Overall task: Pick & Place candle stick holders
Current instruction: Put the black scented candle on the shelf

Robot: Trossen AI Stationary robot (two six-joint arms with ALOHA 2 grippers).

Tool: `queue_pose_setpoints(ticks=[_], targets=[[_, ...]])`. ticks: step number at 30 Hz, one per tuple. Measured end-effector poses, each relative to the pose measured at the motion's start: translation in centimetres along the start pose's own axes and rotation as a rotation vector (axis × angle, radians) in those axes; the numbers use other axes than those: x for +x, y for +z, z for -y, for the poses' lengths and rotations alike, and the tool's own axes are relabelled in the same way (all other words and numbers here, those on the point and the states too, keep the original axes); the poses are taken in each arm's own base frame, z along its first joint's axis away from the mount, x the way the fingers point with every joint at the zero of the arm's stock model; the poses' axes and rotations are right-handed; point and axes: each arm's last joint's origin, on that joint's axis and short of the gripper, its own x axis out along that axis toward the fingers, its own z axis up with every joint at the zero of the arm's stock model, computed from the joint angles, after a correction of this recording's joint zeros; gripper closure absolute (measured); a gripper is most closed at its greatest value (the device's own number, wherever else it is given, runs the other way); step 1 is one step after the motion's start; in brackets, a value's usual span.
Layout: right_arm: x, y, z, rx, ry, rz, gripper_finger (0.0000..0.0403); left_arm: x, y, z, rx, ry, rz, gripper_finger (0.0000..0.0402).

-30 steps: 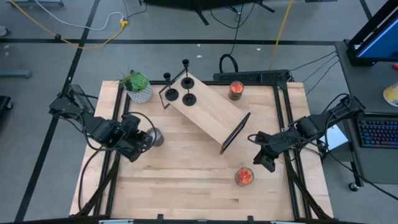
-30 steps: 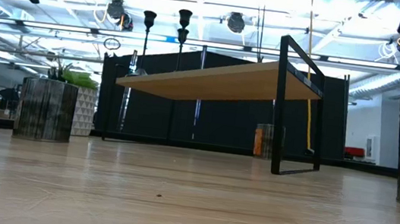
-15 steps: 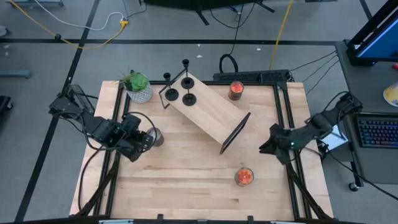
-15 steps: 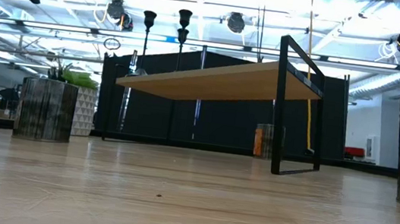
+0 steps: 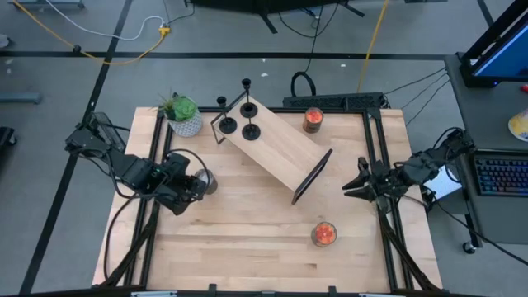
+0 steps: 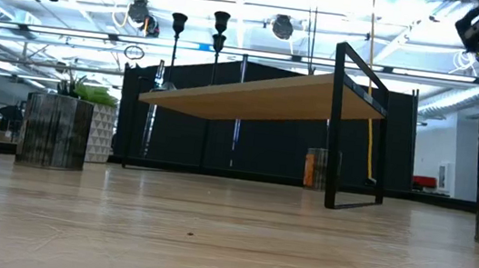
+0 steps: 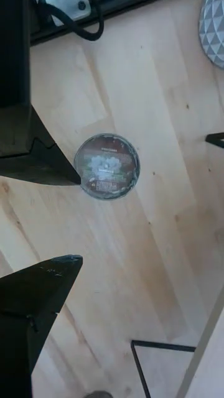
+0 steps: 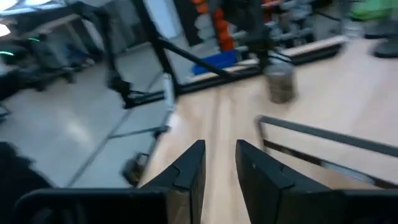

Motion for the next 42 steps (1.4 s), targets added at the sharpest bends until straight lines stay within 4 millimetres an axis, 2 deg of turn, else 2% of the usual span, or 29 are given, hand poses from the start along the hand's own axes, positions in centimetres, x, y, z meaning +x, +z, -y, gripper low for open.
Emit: queue_pose_setpoints(ticks=[3,9,14,20,25,30,34,39,42], targets=[[-0.7,-0.4,0.7,0.003,-0.065,-0.002,0.0319,0.0,0.0,0.1,-0.006,-0.011,-0.001,0.0199],[-2.5,0.1,1.4,-0.017,-0.076,0.086,0.0319,0.0,0.0,0.1,-0.01,-0.01,-0.001,0.0199],[-3.5,0.3,2.1,-0.006,-0.203,0.178,0.0319,0.2,0.4,0.1,-0.021,-0.001,0.005,0.0199],[-3.1,-0.5,2.4,0.072,-0.228,0.182,0.0319,0.5,0.8,0.3,-0.005,-0.005,0.01,0.0199],[-2.1,-1.8,2.7,0.144,-0.236,0.17,0.0319,0.6,1.1,0.3,0.012,0.004,0.014,0.0199],[-1.3,-2.7,2.9,0.014,-0.233,0.185,0.0319,0.9,1.7,0.2,0.037,0.021,0.022,0.0199],[-1.6,-2.6,2.9,-0.052,-0.228,0.209,0.0319,1.1,2.2,0.2,0.051,0.035,0.027,0.0199],[-2.7,-2.9,3.3,-0.059,-0.226,0.218,0.0319,1.4,2.6,0.2,0.071,0.043,0.012,0.0199],[-2.7,-3.2,3.5,-0.053,-0.247,0.179,0.0319,1.5,2.8,0.2,0.094,0.044,0.006,0.0199]])
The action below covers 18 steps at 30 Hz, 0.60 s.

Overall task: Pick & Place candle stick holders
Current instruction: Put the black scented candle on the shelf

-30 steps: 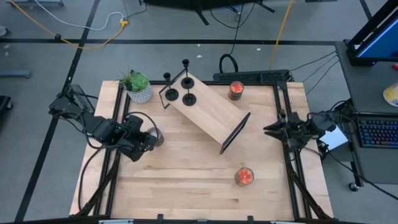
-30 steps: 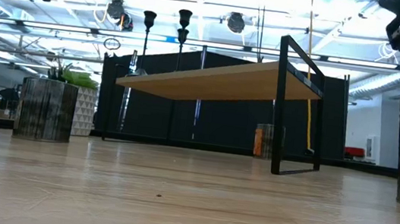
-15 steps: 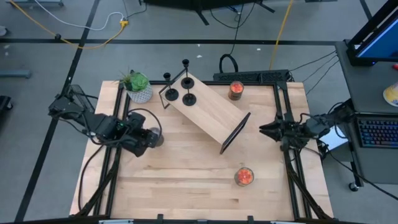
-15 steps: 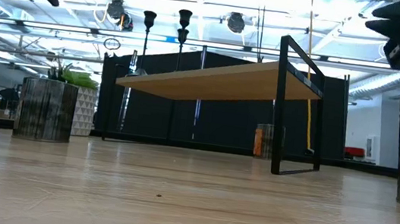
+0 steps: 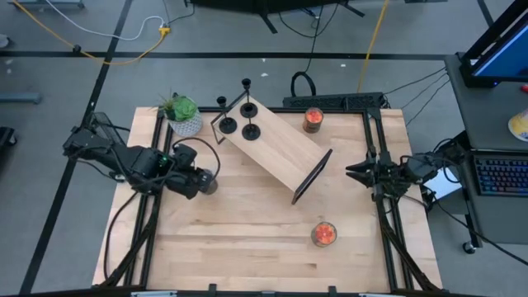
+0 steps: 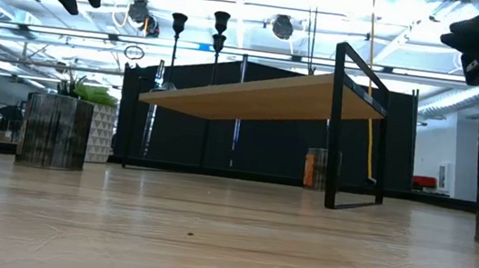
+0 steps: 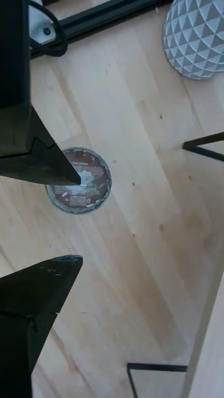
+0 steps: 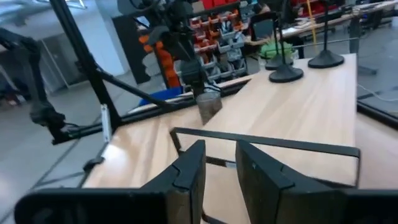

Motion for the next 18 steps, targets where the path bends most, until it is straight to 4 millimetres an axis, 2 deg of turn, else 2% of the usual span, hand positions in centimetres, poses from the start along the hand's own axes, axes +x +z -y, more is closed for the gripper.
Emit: queue_pose_setpoints(ticks=[3,12,18], targets=[[0.2,-0.3,0.0,0.022,0.004,-0.005,0.0319,0.1,0.2,0.0,0.014,0.004,0.002,0.0199],[1.5,-4.3,0.3,0.06,0.012,-0.136,0.0319,0.9,1.5,-0.3,0.035,0.051,0.01,0.0199],[1.8,-5.1,0.5,0.066,0.002,-0.154,0.0319,2.4,2.9,-0.5,0.02,0.133,-0.04,0.0199]])
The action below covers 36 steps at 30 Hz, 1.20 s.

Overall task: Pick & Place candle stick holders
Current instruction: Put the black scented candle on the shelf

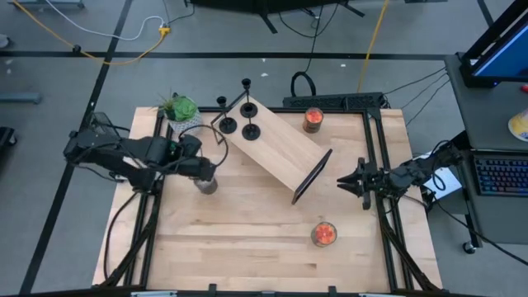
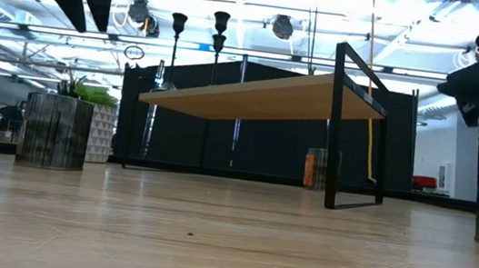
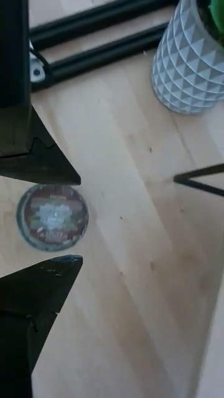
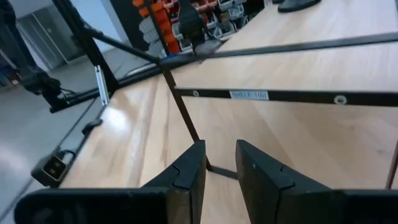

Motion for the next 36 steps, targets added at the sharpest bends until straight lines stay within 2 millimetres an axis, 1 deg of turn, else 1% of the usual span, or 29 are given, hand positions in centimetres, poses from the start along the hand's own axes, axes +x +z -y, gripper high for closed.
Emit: queue_pose_setpoints(ticks=[7,12,14,18,21,24,30,36], targets=[[0.0,0.0,-0.1,0.029,0.026,-0.007,0.0319,1.8,0.8,0.0,0.029,0.134,-0.103,0.0198],[0.0,0.0,-0.2,0.043,0.046,-0.019,0.0319,2.6,1.0,0.1,0.027,0.144,-0.152,0.0174],[0.0,0.0,-0.2,0.044,0.051,-0.021,0.0319,3.4,0.6,-0.1,0.002,0.159,-0.211,0.0159],[0.0,0.0,-0.2,0.045,0.051,-0.021,0.0319,4.9,-1.1,-0.3,-0.025,0.183,-0.336,0.0137],[0.0,0.0,-0.2,0.045,0.051,-0.021,0.0319,5.9,-2.3,0.0,-0.035,0.164,-0.349,0.0134],[0.0,0.0,-0.2,0.045,0.051,-0.021,0.0319,6.4,-2.9,0.0,-0.055,0.169,-0.345,0.0133],[0.0,0.0,-0.2,0.048,0.054,-0.015,0.0319,7.8,-3.0,-0.7,-0.098,0.217,-0.364,0.0133],[0.0,0.0,-0.2,0.058,0.054,-0.015,0.0319,9.8,-2.9,-1.2,-0.123,0.183,-0.396,0.0133]])
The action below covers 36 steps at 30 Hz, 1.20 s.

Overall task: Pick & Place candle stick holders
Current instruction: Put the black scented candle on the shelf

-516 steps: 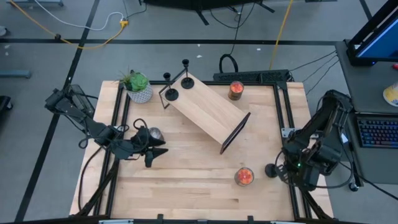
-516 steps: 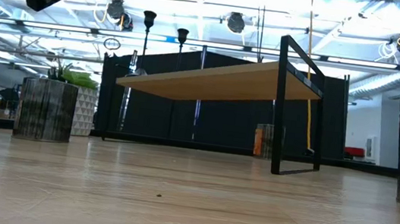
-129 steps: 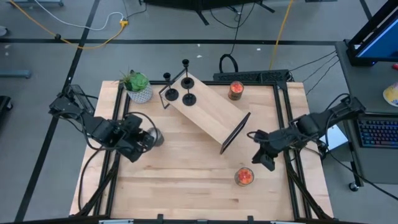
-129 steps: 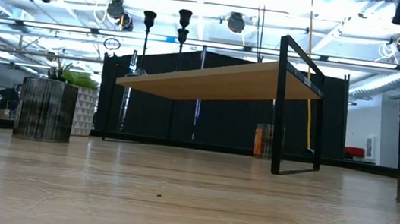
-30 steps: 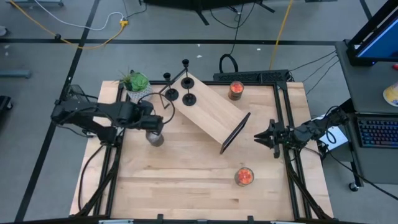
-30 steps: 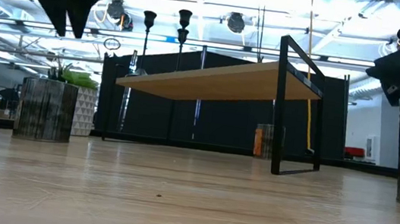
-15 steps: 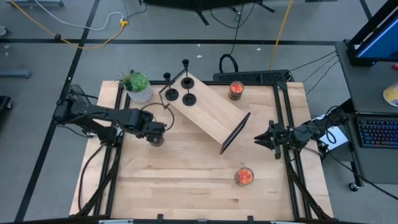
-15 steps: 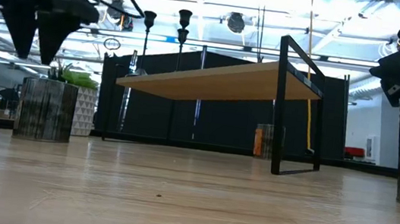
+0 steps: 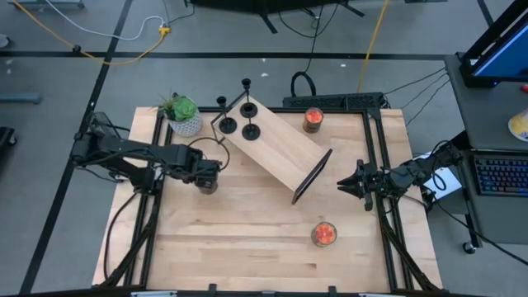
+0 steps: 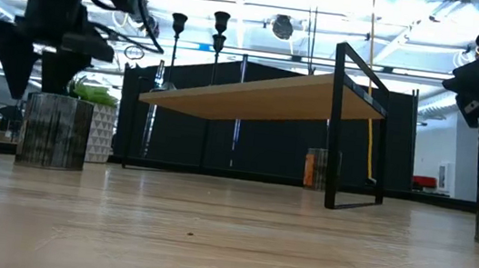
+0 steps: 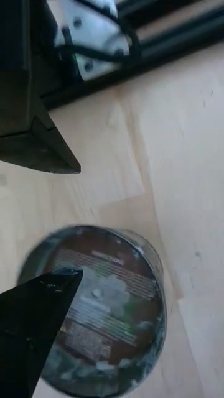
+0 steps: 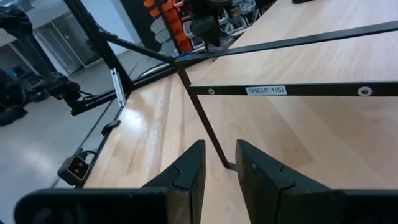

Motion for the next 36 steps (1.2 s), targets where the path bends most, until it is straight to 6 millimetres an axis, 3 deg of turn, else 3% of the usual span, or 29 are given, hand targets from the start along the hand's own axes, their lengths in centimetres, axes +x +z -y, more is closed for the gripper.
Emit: queue_pose_setpoints(ticks=[7,21,36], targets=[[0.0,0.0,0.0,0.014,0.0,-0.001,0.0319,2.0,0.8,0.2,0.014,-0.095,-0.05,0.0162],[0.0,0.0,0.0,0.011,-0.002,0.0,0.0319,2.4,1.0,-0.1,0.042,-0.064,-0.025,0.0384],[0.0,0.0,0.0,0.01,-0.004,0.0,0.0319,2.2,0.4,0.1,0.077,-0.051,0.017,0.0397]])
